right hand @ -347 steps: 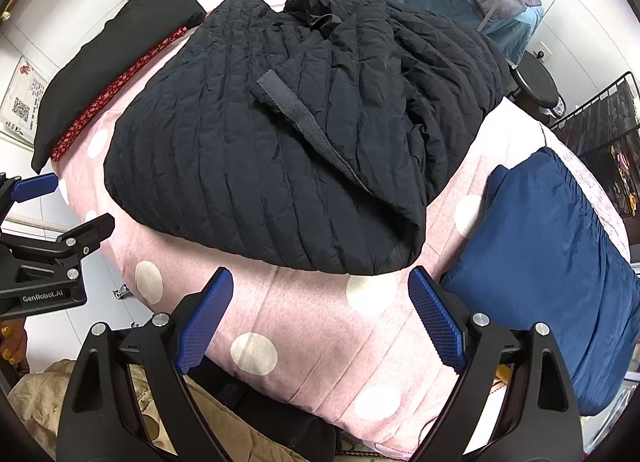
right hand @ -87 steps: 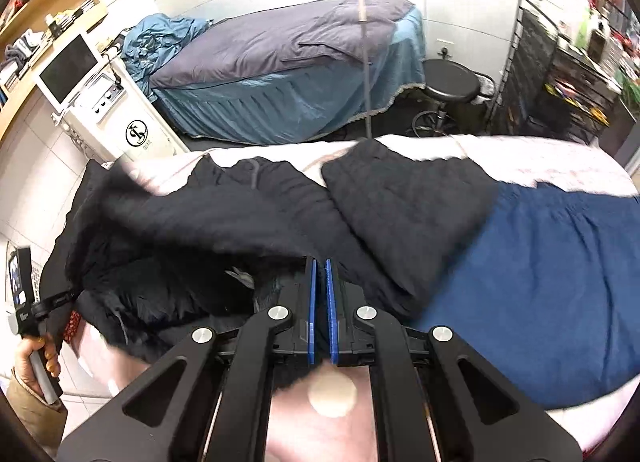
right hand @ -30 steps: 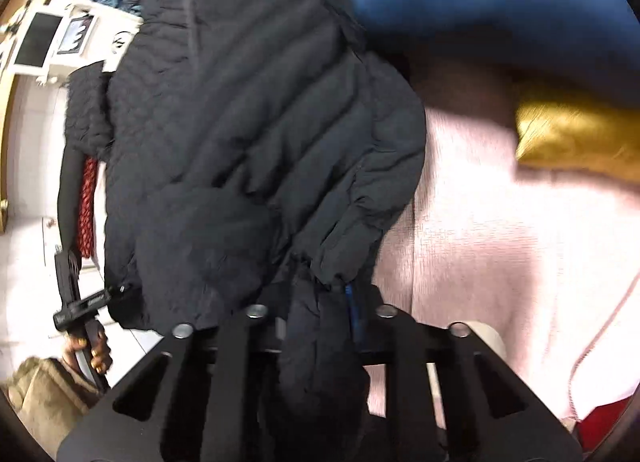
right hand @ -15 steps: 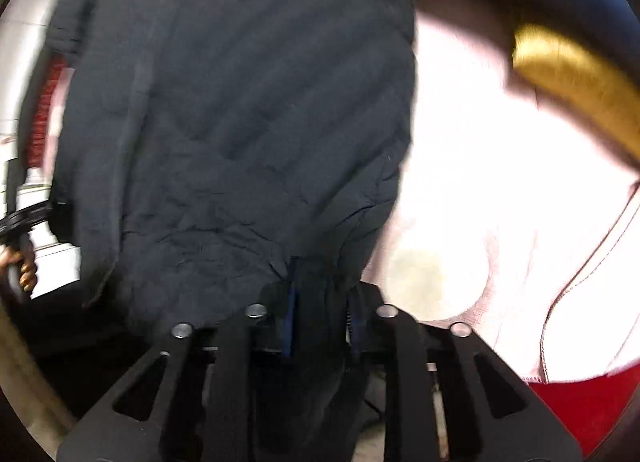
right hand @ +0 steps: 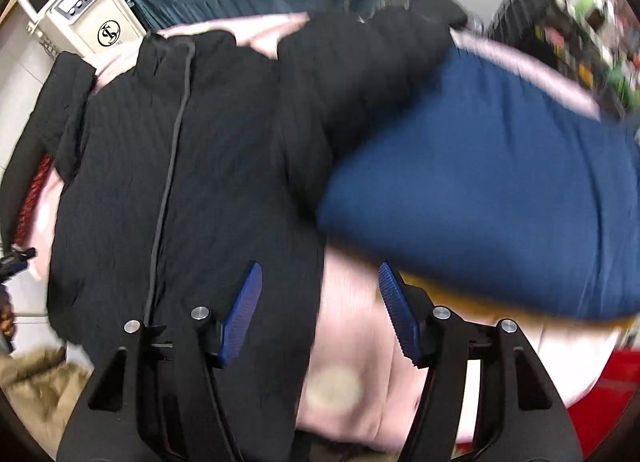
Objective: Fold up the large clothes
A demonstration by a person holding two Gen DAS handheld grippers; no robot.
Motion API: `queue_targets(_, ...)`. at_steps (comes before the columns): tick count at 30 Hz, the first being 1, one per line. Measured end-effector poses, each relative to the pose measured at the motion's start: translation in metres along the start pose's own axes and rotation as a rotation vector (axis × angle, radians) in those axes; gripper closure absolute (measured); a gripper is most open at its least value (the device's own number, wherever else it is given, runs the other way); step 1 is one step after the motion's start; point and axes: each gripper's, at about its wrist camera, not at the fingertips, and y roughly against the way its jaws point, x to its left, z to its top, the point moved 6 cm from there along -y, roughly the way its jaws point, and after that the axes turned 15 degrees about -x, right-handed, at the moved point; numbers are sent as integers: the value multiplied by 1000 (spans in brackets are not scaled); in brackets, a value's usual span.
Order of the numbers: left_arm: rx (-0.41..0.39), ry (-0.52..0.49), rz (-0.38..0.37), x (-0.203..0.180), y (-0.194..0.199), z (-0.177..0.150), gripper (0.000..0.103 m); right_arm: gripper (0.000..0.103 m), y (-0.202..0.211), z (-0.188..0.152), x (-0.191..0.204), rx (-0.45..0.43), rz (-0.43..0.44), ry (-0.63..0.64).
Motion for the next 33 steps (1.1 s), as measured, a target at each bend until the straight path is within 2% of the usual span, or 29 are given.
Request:
queue_targets(2, -14, -30, -57, -27, 2, 1, 26, 42, -17, 30, 19, -39, -72, 142)
queue_targets(4, -19, -60, -99, -58, -6, 2, 26, 42, -32, 52, 38, -62, -104, 237)
queue_targets(7, -19, -97, -173, -112, -7, -9, 26, 42, -65, 71, 67, -59, -135, 396)
queue_targets(9, -7, -141, -198, -137, -12, -17, 26, 42, -83, 76, 79, -48, -196, 510)
queue_targets(11, -5, -205, -196, -157, -14, -22, 26, 42, -113, 71, 80, -10, -269, 621)
queue_targets(14, -5, -306, -172, -172, -21, -30, 26, 42, -152, 52, 62, 74, -353, 691)
queue_targets(16, -21, -353, -137, -170, -16, -33, 26, 47, -160, 46, 48, 75, -400, 720)
queue_targets(17, -24, -365, -121, -167, -14, -34, 26, 53, -161, 45, 42, 67, -408, 716)
queue_targets(19, -18, -358, -98, -159, -14, -36, 26, 64, -157, 47, 29, 40, -385, 663)
queue_targets(21, -11, -343, -87, -153, -16, -35, 26, 83, -141, 54, 13, 6, -349, 556)
queue_targets(23, -10, -329, -78, -151, -16, -33, 26, 88, -125, 65, -4, -16, -274, 373)
queue_targets(24, -12, -326, -79, -151, -15, -32, 26, 91, -113, 73, -18, -31, -222, 236)
queue_targets(26, -22, -325, -90, -154, -12, -29, 26, 93, -92, 84, -41, -66, -125, 14)
queue_targets(27, -27, -327, -96, -158, -11, -27, 26, 94, -73, 93, -60, -113, -42, -152)
queue_targets(30, -48, -351, -120, -172, -7, -23, 26, 94, -34, 104, -103, -228, 48, -392)
queue_targets(33, -61, -377, -147, -185, -4, -23, 26, 94, 1, 98, -155, -337, 139, -658)
